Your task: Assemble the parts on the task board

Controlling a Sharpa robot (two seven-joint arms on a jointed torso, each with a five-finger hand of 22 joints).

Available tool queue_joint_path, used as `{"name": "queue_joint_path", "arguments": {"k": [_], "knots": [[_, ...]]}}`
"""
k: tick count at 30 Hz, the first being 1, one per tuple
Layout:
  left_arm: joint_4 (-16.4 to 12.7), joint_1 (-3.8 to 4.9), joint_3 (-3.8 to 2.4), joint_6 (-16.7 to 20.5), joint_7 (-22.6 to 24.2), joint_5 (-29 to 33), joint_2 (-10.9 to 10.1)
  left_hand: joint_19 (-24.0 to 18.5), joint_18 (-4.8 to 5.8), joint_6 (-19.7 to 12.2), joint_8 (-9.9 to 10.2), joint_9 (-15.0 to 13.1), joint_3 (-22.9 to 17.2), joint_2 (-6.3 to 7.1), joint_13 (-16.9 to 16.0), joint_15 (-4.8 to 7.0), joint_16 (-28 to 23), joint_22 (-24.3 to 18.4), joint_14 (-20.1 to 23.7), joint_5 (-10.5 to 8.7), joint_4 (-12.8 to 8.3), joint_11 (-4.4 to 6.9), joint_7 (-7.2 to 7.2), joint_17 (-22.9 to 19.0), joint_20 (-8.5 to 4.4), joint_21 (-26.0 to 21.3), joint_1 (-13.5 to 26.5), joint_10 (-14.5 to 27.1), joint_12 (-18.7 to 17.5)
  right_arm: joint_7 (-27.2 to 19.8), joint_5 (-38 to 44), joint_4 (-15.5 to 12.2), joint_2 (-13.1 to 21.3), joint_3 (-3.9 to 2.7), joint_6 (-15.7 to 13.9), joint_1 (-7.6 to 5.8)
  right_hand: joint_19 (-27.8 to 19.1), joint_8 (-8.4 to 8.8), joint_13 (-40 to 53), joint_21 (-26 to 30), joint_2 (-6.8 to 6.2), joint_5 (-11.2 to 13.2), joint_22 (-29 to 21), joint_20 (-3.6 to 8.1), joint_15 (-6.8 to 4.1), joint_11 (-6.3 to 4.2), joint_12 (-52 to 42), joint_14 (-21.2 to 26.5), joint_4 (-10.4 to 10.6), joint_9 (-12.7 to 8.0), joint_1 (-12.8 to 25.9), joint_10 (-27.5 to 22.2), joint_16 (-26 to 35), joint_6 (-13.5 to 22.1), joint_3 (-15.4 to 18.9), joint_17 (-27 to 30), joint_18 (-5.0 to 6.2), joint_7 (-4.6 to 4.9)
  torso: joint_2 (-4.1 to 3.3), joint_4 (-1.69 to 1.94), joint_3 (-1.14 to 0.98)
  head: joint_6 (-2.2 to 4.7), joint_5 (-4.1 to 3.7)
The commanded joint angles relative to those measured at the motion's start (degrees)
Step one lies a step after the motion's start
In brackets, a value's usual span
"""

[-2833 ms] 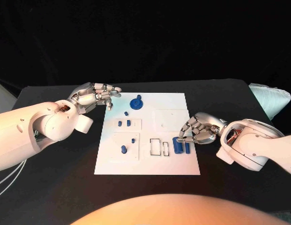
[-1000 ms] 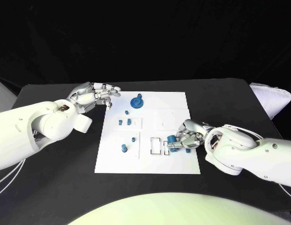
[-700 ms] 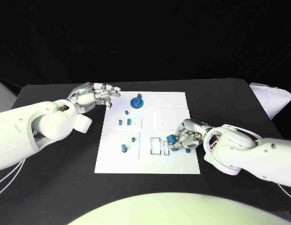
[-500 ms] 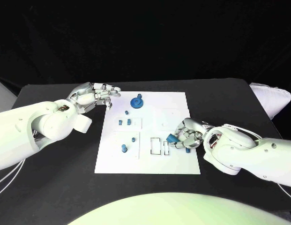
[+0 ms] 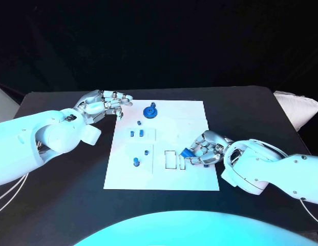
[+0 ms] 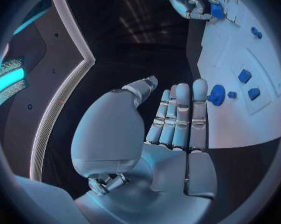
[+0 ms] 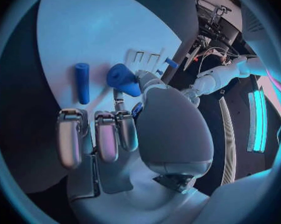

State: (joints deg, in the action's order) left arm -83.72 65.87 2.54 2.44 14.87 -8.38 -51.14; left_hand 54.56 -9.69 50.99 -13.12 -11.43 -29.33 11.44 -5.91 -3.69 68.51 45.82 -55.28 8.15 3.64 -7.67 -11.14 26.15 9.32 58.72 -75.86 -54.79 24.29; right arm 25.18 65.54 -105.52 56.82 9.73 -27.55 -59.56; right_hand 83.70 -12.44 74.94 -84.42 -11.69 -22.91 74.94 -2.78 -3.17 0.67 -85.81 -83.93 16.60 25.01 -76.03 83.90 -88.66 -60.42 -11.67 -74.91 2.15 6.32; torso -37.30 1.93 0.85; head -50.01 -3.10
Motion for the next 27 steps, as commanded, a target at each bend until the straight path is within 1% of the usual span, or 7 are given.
{"name": "queue_joint_path", "arguments": {"k": [1,8,12,17,20,23,27], "knots": [[-0.1,0.0,-0.04,-0.9,0.2,0.2,0.1,-0.5,-0.67,-0.5,0.0,0.1,0.0,-0.12,-0.1,-0.05,-0.1,0.0,0.3,0.03,0.4,0.08,0.04,0.1,-0.02,-0.2,-0.2,0.4,0.4,-2.4,-7.0,-1.0,0.1,-0.07,-1.2,-0.75,4.5,-1.0,12.3,-0.4,0.28,0.7,11.8,0.32,-0.43,-0.51,-0.3,-5.3,0.0,0.4,1.2,4.0,-0.2,-2.0,-0.4,-11.7,-0.9,-1.71,0.0,0.02,0.01,0.1,0.03],[-0.1,0.0,-0.04,-1.0,0.1,0.2,0.2,-0.5,-0.67,-0.5,0.0,0.1,0.0,-0.12,-0.1,-0.05,-0.1,0.0,0.3,0.03,0.4,0.08,0.04,0.1,-0.02,-0.2,-0.2,0.4,0.4,-2.8,-9.3,-2.1,0.2,-0.13,-1.4,-2.17,4.6,-1.45,12.5,-0.7,0.54,2.9,12.0,0.42,-0.53,-0.61,-0.6,-5.4,0.1,0.5,3.7,4.2,-0.3,-2.3,-0.9,-12.0,-0.97,-1.85,-0.01,0.07,0.05,0.14,-0.05],[-0.1,0.01,-0.04,-1.0,0.1,0.2,0.2,-0.5,-0.67,-0.5,0.0,0.1,0.0,-0.12,-0.1,-0.05,-0.1,0.0,0.3,0.03,0.4,0.08,0.04,0.1,-0.02,-0.2,-0.2,0.4,0.4,-2.6,-10.5,-1.8,-0.4,-0.13,-0.3,-2.51,4.6,-1.83,12.8,-0.9,0.76,2.7,12.2,0.47,-0.6,-0.72,-1.0,-5.5,0.0,0.7,5.5,4.5,-0.4,-2.6,-0.8,-12.2,-1.02,-1.98,-0.04,-0.01,0.09,0.15,-0.04],[-0.1,0.01,-0.05,-1.0,0.1,0.2,0.3,-0.5,-0.68,-0.5,0.0,0.1,0.0,-0.11,-0.1,-0.05,-0.1,0.0,0.3,0.04,0.5,0.07,0.03,0.1,-0.01,-0.3,-0.3,0.4,0.4,-1.6,-10.8,-0.7,-2.2,-0.1,1.7,-2.47,4.6,-2.27,13.3,-0.6,0.9,3.2,12.1,0.56,-0.72,-0.87,-1.7,-5.4,0.1,0.9,7.1,4.9,-0.3,-2.9,-0.4,-11.9,-0.96,-2.17,-0.07,0.02,0.05,0.12,-0.12],[-0.2,0.01,-0.05,-1.1,0.1,0.2,0.3,-0.5,-0.68,-0.5,0.0,0.1,0.0,-0.11,-0.1,-0.05,-0.1,0.0,0.3,0.04,0.5,0.07,0.03,0.1,-0.01,-0.3,-0.3,0.4,0.4,-0.8,-9.6,0.0,-3.3,-0.06,2.9,-2.26,5.0,-3.02,14.3,-1.7,1.62,4.1,12.8,0.8,-1.01,-1.23,-3.2,-5.6,0.1,1.3,10.1,5.6,-0.7,-3.6,0.4,-13.1,-1.22,-2.59,-0.09,0.08,-0.02,0.02,-0.15],[-0.2,0.01,-0.05,-1.1,0.0,0.2,0.3,-0.5,-0.68,-0.5,0.0,0.1,0.0,-0.11,-0.1,-0.05,-0.1,0.0,0.3,0.04,0.5,0.07,0.03,0.1,-0.01,-0.3,-0.3,0.4,0.4,-0.1,-8.3,0.5,-4.0,-0.04,3.7,-2.05,5.0,-3.32,14.6,-2.0,1.7,4.6,12.9,0.91,-1.14,-1.39,-3.5,-5.8,0.1,1.4,11.0,5.8,-1.0,-3.8,0.8,-14.0,-1.28,-2.77,-0.09,0.12,-0.04,0.01,-0.16],[-0.2,0.01,-0.05,-1.0,0.0,0.2,0.2,-0.5,-0.68,-0.5,0.0,0.1,0.0,-0.11,-0.1,-0.05,-0.1,0.0,0.3,0.04,0.5,0.07,0.03,0.1,-0.01,-0.3,-0.3,0.4,0.4,0.7,-6.7,0.9,-4.6,-0.03,4.2,-1.87,5.2,-3.49,14.8,-2.3,1.77,4.9,13.1,0.98,-1.2,-1.46,-3.8,-5.9,0.1,1.5,11.4,5.9,-1.1,-4.0,1.0,-14.3,-1.35,-2.86,-0.09,0.01,0.01,0.01,-0.05]]}}
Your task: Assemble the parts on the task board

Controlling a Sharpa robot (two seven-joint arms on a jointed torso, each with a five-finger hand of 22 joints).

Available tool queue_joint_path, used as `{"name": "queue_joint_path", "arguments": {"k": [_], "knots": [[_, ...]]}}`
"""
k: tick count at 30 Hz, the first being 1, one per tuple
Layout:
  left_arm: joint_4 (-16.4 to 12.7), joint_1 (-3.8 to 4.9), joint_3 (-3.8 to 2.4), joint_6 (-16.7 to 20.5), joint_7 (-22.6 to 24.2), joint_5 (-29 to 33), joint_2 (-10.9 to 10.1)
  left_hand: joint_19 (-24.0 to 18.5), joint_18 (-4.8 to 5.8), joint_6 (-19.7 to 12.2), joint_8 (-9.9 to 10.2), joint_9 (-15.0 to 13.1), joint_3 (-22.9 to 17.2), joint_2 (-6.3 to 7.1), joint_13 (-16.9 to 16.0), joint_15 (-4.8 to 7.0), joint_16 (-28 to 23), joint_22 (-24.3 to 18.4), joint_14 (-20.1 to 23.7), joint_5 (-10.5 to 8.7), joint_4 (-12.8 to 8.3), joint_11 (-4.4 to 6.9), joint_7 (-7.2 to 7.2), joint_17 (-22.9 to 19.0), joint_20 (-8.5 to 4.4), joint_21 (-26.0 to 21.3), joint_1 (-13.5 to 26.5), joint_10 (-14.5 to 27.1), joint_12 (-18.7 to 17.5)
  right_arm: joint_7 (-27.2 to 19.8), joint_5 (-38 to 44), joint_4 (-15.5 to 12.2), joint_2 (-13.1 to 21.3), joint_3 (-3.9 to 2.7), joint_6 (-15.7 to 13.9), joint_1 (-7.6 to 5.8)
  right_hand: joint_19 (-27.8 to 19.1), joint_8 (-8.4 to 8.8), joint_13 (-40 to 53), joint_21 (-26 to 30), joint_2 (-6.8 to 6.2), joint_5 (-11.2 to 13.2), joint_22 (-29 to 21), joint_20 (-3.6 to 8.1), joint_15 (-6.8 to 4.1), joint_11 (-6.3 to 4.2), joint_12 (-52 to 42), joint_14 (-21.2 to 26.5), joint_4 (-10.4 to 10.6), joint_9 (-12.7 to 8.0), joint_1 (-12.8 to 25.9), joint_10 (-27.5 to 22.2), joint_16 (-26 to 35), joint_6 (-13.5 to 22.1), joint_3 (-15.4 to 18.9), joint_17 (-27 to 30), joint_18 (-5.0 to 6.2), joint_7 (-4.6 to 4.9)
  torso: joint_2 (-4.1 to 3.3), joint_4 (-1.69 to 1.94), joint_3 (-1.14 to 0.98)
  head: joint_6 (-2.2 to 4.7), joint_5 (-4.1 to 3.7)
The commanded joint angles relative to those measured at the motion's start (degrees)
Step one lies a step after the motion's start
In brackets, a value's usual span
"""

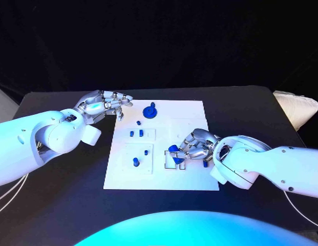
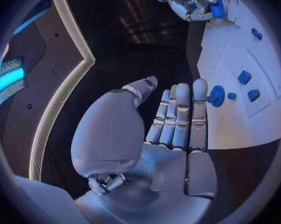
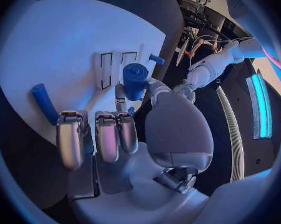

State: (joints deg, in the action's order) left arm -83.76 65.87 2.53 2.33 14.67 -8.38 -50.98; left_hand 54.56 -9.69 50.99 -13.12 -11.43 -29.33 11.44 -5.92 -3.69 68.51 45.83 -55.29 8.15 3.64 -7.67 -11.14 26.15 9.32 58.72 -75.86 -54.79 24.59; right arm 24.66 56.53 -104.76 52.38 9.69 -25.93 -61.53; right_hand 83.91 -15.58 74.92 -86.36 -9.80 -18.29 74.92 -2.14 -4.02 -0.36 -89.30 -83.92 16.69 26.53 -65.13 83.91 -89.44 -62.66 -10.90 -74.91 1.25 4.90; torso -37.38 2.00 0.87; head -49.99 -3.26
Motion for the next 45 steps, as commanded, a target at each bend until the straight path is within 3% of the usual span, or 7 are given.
{"name": "queue_joint_path", "arguments": {"k": [1,21,24,26,30,43,45], "knots": [[-0.2,0.01,-0.04,-0.9,0.2,0.2,0.1,-0.5,-0.68,-0.5,0.0,0.1,0.0,-0.11,-0.1,-0.05,-0.1,-0.1,0.3,0.04,0.5,0.07,0.03,0.1,-0.01,-0.3,-0.4,0.4,0.2,1.4,2.7,0.2,-0.3,0.01,2.6,0.13,5.0,-0.39,14.9,-0.4,-0.05,0.4,13.2,0.35,-0.37,-0.46,-0.4,-5.9,0.0,0.0,0.6,6.0,-0.3,-1.8,0.3,-14.4,-0.48,-1.47,-0.01,-0.09,-0.01,-0.01,0.11],[-0.1,0.01,-0.04,-0.9,0.2,0.2,0.1,-0.5,-0.68,-0.5,0.0,0.1,0.0,-0.11,-0.1,-0.05,-0.1,-0.1,0.3,0.04,0.5,0.07,0.03,0.1,-0.01,-0.3,-0.4,0.4,0.2,2.2,5.5,2.4,-2.1,0.01,0.9,0.53,4.9,-0.5,14.9,-0.3,0.34,0.3,13.1,0.41,-0.44,-0.55,-0.4,-5.9,-0.1,0.0,0.5,6.0,-0.3,-1.8,0.1,-14.4,-0.45,-1.56,-0.05,-0.01,-0.06,-0.01,0.15],[-0.1,0.01,-0.04,-0.9,0.2,0.2,0.1,-0.6,-0.7,-0.5,-0.1,0.1,0.0,-0.12,-0.1,-0.06,-0.1,-0.2,0.4,0.04,0.5,0.06,0.03,0.1,0.0,-0.4,-0.4,0.5,0.2,2.1,5.6,2.5,-2.3,0.01,2.0,0.56,4.9,-0.52,14.9,-0.3,0.31,0.4,13.1,0.43,-0.45,-0.55,-0.4,-5.9,-0.1,0.0,0.6,6.0,-0.3,-1.7,0.2,-14.4,-0.44,-1.55,-0.09,0.0,-0.07,-0.01,0.16],[-0.1,0.01,-0.04,-0.9,0.2,0.2,0.1,-0.6,-0.7,-0.5,-0.1,0.1,0.0,-0.12,-0.1,-0.06,-0.1,-0.2,0.4,0.04,0.5,0.06,0.03,0.1,0.0,-0.4,-0.4,0.5,0.2,2.1,5.6,2.6,-2.4,0.01,3.1,0.57,4.9,-0.75,14.8,-0.2,0.22,1.7,13.1,0.46,-0.45,-0.49,-0.2,-5.9,0.1,0.1,3.1,5.9,-0.3,-1.7,1.7,-14.3,-0.42,-1.56,-0.09,0.0,-0.09,-0.01,0.26],[-0.1,0.01,-0.04,-0.9,0.2,0.2,0.1,-0.6,-0.7,-0.5,-0.1,0.1,0.0,-0.12,-0.1,-0.06,-0.1,-0.2,0.4,0.04,0.5,0.06,0.03,0.1,0.0,-0.4,-0.4,0.5,0.2,2.0,5.5,2.7,-2.5,0.01,5.2,0.65,4.8,-1.05,14.7,0.1,0.06,1.0,13.0,0.5,-0.47,-0.56,-0.2,-5.9,0.1,0.3,5.2,5.9,-0.3,-1.5,3.6,-14.3,-0.37,-1.57,-0.03,-0.04,-0.04,-0.01,0.3],[0.0,0.01,-0.04,-0.7,0.1,0.2,0.1,-0.8,-0.75,-0.5,-0.1,0.1,0.1,-0.11,-0.1,-0.07,-0.1,-0.4,0.4,0.03,0.6,0.06,0.02,0.1,0.0,-0.6,-0.4,0.5,0.2,1.5,5.8,2.6,-2.5,0.01,5.1,0.91,4.7,-2.36,14.5,0.6,3.58,10.0,12.8,0.43,-0.41,-0.48,0.3,-5.8,0.2,0.8,7.3,5.7,-0.2,-0.5,14.3,-14.0,-0.26,-1.51,-0.01,-0.05,-0.04,-0.01,0.29],[0.0,0.01,-0.04,-0.7,0.1,0.2,0.1,-0.8,-0.75,-0.5,-0.1,0.1,0.1,-0.11,-0.1,-0.07,-0.1,-0.4,0.4,0.03,0.6,0.06,0.02,0.1,0.0,-0.6,-0.4,0.5,0.2,1.3,6.1,2.5,-2.5,0.01,4.8,0.94,4.7,-2.44,14.5,0.5,3.78,10.3,12.9,0.42,-0.41,-0.48,0.3,-5.8,0.3,0.8,7.6,5.7,-0.2,-0.5,14.9,-14.0,-0.28,-1.51,-0.01,-0.04,-0.06,-0.01,0.28]]}}
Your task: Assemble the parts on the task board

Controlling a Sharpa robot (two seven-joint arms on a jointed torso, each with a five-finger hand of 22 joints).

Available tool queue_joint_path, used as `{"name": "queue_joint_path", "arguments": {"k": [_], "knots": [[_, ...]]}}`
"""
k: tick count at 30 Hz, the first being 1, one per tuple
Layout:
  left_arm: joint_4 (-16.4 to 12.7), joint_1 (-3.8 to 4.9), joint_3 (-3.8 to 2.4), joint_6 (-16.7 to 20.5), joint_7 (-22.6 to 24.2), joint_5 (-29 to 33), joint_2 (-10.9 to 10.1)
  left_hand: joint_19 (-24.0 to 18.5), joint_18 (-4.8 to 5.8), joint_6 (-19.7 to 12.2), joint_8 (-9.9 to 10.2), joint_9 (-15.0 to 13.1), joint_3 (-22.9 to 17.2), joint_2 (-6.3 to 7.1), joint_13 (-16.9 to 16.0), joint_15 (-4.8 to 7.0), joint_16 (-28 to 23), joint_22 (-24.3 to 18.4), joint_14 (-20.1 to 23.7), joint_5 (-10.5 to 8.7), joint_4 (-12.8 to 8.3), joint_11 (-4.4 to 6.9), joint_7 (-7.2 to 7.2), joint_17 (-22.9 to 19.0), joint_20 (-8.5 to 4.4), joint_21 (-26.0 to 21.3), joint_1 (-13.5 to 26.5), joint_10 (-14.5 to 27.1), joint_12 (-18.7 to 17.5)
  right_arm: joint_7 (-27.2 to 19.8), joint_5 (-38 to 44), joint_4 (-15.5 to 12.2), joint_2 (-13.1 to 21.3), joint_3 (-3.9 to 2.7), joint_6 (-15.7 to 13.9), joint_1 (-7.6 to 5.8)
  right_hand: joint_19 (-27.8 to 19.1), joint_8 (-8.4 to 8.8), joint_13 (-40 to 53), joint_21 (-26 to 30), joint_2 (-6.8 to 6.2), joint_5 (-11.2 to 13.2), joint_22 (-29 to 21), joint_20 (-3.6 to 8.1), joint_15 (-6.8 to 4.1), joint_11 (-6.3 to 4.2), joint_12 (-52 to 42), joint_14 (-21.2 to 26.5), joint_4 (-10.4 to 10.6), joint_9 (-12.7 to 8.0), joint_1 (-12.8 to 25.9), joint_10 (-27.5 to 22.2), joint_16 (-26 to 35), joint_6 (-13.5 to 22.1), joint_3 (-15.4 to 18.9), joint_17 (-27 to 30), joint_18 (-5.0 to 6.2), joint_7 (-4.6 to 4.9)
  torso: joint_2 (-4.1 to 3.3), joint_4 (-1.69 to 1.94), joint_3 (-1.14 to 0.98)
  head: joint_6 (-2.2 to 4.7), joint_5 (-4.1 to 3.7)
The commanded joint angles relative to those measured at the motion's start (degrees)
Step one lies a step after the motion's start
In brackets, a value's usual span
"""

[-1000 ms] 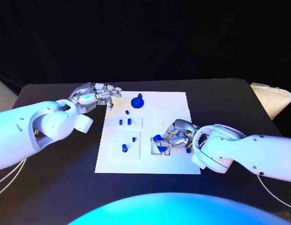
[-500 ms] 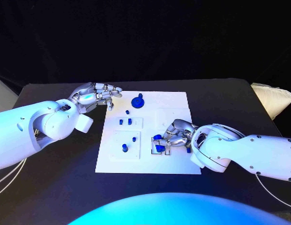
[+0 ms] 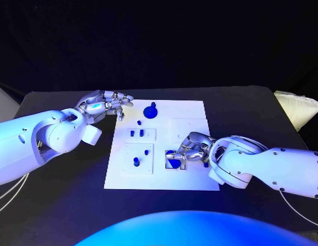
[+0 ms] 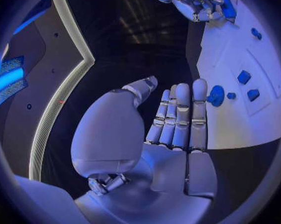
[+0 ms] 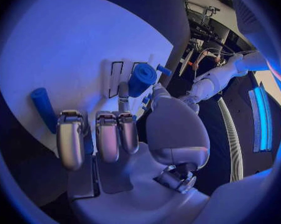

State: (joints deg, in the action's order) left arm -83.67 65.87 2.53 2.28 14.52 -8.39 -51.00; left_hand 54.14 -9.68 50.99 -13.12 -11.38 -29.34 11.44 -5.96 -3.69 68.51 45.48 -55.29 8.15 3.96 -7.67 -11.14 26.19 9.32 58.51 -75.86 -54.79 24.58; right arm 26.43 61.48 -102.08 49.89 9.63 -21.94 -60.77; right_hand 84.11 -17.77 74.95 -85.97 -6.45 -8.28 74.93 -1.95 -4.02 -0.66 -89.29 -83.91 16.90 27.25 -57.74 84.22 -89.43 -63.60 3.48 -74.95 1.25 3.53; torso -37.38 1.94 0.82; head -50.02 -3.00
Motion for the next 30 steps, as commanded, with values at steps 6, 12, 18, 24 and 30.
{"name": "queue_joint_path", "arguments": {"k": [6,12,18,24,30], "knots": [[-0.1,0.01,-0.04,-0.6,0.3,0.2,0.1,-0.4,-0.76,-0.5,-0.1,0.0,0.1,-0.12,0.0,-0.07,-0.1,0.0,0.4,0.03,0.3,0.06,0.02,0.0,0.0,-0.4,-0.4,0.5,0.2,-1.0,1.9,-0.5,0.3,0.06,0.1,0.29,4.5,-0.46,14.6,0.0,1.24,0.5,12.9,0.23,-0.4,-0.19,0.1,-5.9,0.1,0.1,2.1,5.4,-0.2,0.5,1.9,-14.1,-0.31,-0.14,-0.01,0.02,-0.04,0.02,0.04],[-0.1,0.01,-0.04,-0.6,0.3,0.1,0.1,-0.5,-0.78,-0.5,-0.1,0.1,0.1,-0.1,-0.1,-0.08,-0.1,-0.1,0.4,0.03,0.3,0.06,0.01,0.0,0.01,-0.5,-0.4,0.5,0.3,-3.0,2.1,-1.3,1.1,0.06,-0.3,0.34,4.6,-0.63,14.6,0.0,2.53,-0.2,13.0,0.24,-0.42,-0.21,0.1,-5.9,-0.1,0.1,0.8,5.5,-0.2,0.6,1.9,-14.2,-0.31,-0.17,-0.02,0.02,-0.04,0.02,0.1],[0.0,0.01,-0.04,-0.6,0.3,0.1,0.0,-0.5,-0.78,-0.5,-0.1,0.1,0.1,-0.1,-0.1,-0.08,-0.1,-0.1,0.4,0.03,0.3,0.06,0.01,0.0,0.01,-0.5,-0.4,0.5,0.3,-5.6,1.8,-2.6,2.7,0.04,-0.3,0.34,4.6,-0.84,14.7,-0.1,3.22,-1.2,13.1,0.27,-0.46,-0.26,0.0,-5.9,-0.2,0.1,-1.3,5.5,-0.3,0.6,2.1,-14.4,-0.35,-0.21,0.02,-0.04,-0.03,0.02,0.15],[0.0,0.01,-0.04,-0.6,0.3,0.1,0.0,-0.5,-0.78,-0.5,-0.1,0.1,0.1,-0.1,-0.1,-0.08,-0.1,-0.1,0.4,0.03,0.3,0.06,0.01,0.0,0.01,-0.5,-0.4,0.5,0.3,-7.6,1.7,-4.1,4.3,0.01,-0.6,0.27,4.7,-0.95,14.8,-0.3,3.52,-1.9,13.2,0.3,-0.49,-0.29,-0.2,-6.0,-0.3,0.2,-1.9,5.6,-0.4,0.6,2.2,-14.5,-0.39,-0.25,0.04,-0.05,-0.01,0.02,0.11],[0.1,0.01,-0.04,-0.6,0.3,0.1,0.0,-0.5,-0.78,-0.5,-0.1,0.1,0.1,-0.1,-0.1,-0.08,-0.1,-0.1,0.4,0.03,0.3,0.06,0.01,0.0,0.01,-0.5,-0.4,0.5,0.3,-8.8,1.7,-4.7,5.1,-0.01,-0.4,0.21,4.7,-1.02,14.8,-0.3,3.73,-2.5,13.2,0.32,-0.51,-0.31,-0.2,-6.0,-0.3,0.2,-2.7,5.6,-0.4,0.6,2.4,-14.5,-0.38,-0.27,0.02,0.06,0.0,0.02,0.17]]}}
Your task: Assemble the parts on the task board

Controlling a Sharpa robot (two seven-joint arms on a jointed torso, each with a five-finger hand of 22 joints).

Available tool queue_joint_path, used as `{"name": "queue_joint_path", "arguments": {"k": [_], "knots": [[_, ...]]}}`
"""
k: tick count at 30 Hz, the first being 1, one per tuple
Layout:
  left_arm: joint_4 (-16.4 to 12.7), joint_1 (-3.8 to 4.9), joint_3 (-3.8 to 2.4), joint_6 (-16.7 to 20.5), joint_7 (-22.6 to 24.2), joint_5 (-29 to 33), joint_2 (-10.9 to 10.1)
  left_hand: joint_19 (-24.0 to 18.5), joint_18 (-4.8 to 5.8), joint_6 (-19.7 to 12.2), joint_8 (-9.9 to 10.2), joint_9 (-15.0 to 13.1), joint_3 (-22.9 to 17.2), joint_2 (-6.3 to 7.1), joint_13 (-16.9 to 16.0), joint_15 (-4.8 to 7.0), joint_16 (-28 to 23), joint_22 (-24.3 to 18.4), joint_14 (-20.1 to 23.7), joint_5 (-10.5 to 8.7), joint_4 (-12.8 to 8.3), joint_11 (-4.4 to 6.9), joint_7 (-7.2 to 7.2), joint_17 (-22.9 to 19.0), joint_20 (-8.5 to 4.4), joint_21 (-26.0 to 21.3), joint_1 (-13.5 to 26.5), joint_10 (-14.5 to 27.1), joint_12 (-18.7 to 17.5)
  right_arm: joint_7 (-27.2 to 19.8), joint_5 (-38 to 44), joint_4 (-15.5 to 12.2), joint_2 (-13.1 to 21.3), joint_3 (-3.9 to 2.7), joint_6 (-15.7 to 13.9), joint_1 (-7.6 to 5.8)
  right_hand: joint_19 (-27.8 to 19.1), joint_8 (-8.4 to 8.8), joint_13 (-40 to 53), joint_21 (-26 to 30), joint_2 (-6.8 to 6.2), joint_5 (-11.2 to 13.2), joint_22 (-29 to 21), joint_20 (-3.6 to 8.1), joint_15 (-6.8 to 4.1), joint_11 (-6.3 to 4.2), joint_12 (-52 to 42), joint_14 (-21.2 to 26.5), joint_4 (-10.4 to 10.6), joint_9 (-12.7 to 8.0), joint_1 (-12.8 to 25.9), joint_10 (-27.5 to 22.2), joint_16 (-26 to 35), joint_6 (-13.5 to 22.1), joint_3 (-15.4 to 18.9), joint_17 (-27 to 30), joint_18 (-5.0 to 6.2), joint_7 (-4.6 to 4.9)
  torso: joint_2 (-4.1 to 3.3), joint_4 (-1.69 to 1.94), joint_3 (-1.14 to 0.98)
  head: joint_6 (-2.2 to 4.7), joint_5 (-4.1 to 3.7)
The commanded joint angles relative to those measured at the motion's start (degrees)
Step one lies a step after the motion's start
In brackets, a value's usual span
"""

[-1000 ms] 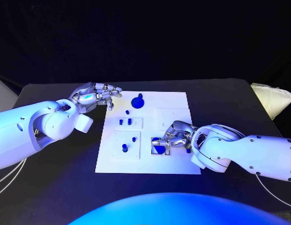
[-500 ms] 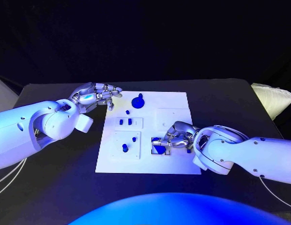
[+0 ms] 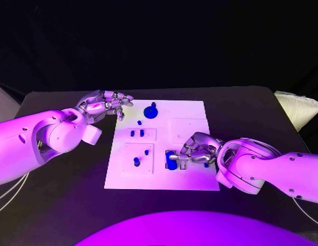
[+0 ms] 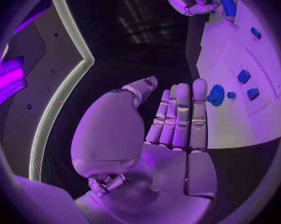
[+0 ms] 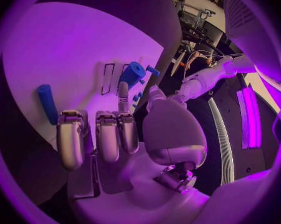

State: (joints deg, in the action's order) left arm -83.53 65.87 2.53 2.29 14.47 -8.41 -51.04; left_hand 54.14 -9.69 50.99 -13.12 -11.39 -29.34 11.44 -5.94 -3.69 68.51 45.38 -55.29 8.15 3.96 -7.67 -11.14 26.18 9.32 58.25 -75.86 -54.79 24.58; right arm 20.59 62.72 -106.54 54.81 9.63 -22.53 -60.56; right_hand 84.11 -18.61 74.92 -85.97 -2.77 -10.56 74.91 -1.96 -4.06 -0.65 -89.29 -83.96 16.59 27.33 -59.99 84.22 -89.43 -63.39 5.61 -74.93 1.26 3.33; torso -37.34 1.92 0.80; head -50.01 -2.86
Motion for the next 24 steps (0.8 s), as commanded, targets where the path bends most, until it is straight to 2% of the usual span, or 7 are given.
{"name": "queue_joint_path", "arguments": {"k": [1,7,12,16,19,20,24], "knots": [[-0.1,0.01,-0.04,-0.6,0.3,0.1,0.0,-0.5,-0.78,-0.5,-0.1,0.1,0.1,-0.1,-0.1,-0.08,-0.1,0.0,0.4,0.03,0.3,0.06,0.01,0.1,0.01,-0.2,-0.4,0.5,0.3,-3.1,0.5,-0.3,0.3,-0.01,0.4,0.0,4.7,-0.18,14.8,-0.3,0.05,-0.4,13.2,0.33,-0.48,-0.32,-0.2,-5.9,0.0,0.1,-0.7,5.6,-0.4,0.4,0.3,-14.6,-0.39,-0.07,-0.02,0.09,0.01,0.01,0.06],[-0.1,0.01,-0.04,-0.5,0.3,0.1,-0.1,-0.5,-0.78,-0.5,-0.1,0.1,0.1,-0.1,-0.1,-0.08,-0.1,0.0,0.4,0.03,0.3,0.06,0.01,0.1,0.01,-0.2,-0.4,0.5,0.3,-3.7,0.8,-0.3,1.0,-0.01,2.5,-0.02,4.7,-0.31,14.8,-0.2,-0.06,-0.6,13.2,0.36,-0.49,-0.33,-0.2,-5.9,-0.3,0.0,-5.7,5.6,-0.4,0.7,0.4,-14.5,-0.37,-0.08,-0.06,0.04,0.03,0.01,0.22],[-0.1,0.01,-0.04,-0.6,0.3,0.1,-0.1,-0.5,-0.78,-0.5,-0.1,0.1,0.1,-0.1,-0.1,-0.08,-0.1,0.0,0.4,0.03,0.3,0.06,0.01,0.1,0.01,-0.2,-0.4,0.5,0.3,-4.1,1.8,-0.3,1.3,0.0,5.3,-0.02,4.7,-0.31,14.7,-0.2,-0.39,0.1,13.2,0.36,-0.48,-0.32,-0.1,-5.9,-0.3,-0.1,-8.0,5.5,-0.3,0.8,-0.1,-14.5,-0.38,-0.06,-0.01,0.0,0.03,0.01,0.3],[-0.1,0.01,-0.04,-0.6,0.3,0.0,-0.1,-0.5,-0.78,-0.5,-0.1,0.1,0.1,-0.1,-0.1,-0.08,-0.1,0.0,0.4,0.03,0.3,0.06,0.01,0.1,0.01,-0.2,-0.4,0.5,0.3,-4.9,3.6,-0.4,1.4,0.0,7.3,-0.02,4.7,-0.27,14.7,-0.3,-1.64,0.5,13.3,0.36,-0.47,-0.31,0.0,-5.9,-0.6,-0.3,-10.8,5.5,-0.4,0.9,-0.5,-14.5,-0.4,-0.03,-0.01,0.03,0.01,0.01,0.22],[-0.1,0.01,-0.04,-0.6,0.3,0.0,-0.1,-0.5,-0.78,-0.5,-0.1,0.1,0.1,-0.1,-0.1,-0.08,-0.1,0.0,0.4,0.03,0.3,0.06,0.01,0.1,0.01,-0.2,-0.4,0.5,0.3,-5.4,4.6,-0.5,1.3,0.0,8.0,-0.02,4.7,-0.22,14.7,-0.4,-3.18,4.4,13.4,0.35,-0.47,-0.27,0.0,-5.9,-0.2,-0.6,-14.2,5.5,-0.4,0.6,-2.2,-14.6,-0.43,0.0,-0.04,0.01,-0.01,0.01,0.25],[-0.1,0.01,-0.04,-0.6,0.3,0.0,-0.1,-0.5,-0.78,-0.5,-0.1,0.1,0.1,-0.1,-0.1,-0.08,-0.1,0.0,0.4,0.03,0.3,0.06,0.01,0.1,0.01,-0.2,-0.4,0.5,0.3,-5.6,4.9,-0.6,1.3,0.0,8.1,-0.01,4.7,-0.17,14.7,-0.4,-3.63,5.0,13.4,0.34,-0.45,-0.27,0.0,-5.9,-0.1,-0.7,-14.9,5.5,-0.4,0.6,-3.0,-14.6,-0.43,0.01,-0.06,0.02,-0.01,0.01,0.23],[-0.1,0.0,-0.04,-0.6,0.3,0.0,-0.1,-0.5,-0.78,-0.5,-0.1,0.1,0.1,-0.1,-0.1,-0.08,-0.1,0.0,0.4,0.03,0.3,0.06,0.01,0.1,0.01,-0.2,-0.4,0.5,0.3,-5.7,5.4,-0.5,1.3,0.0,8.0,-0.01,4.8,-0.16,14.8,-0.5,-3.73,5.1,13.4,0.33,-0.44,-0.27,-0.1,-6.0,-0.1,-0.8,-15.1,5.6,-0.4,0.5,-3.4,-14.7,-0.46,0.02,-0.07,0.03,0.02,0.01,0.19]]}}
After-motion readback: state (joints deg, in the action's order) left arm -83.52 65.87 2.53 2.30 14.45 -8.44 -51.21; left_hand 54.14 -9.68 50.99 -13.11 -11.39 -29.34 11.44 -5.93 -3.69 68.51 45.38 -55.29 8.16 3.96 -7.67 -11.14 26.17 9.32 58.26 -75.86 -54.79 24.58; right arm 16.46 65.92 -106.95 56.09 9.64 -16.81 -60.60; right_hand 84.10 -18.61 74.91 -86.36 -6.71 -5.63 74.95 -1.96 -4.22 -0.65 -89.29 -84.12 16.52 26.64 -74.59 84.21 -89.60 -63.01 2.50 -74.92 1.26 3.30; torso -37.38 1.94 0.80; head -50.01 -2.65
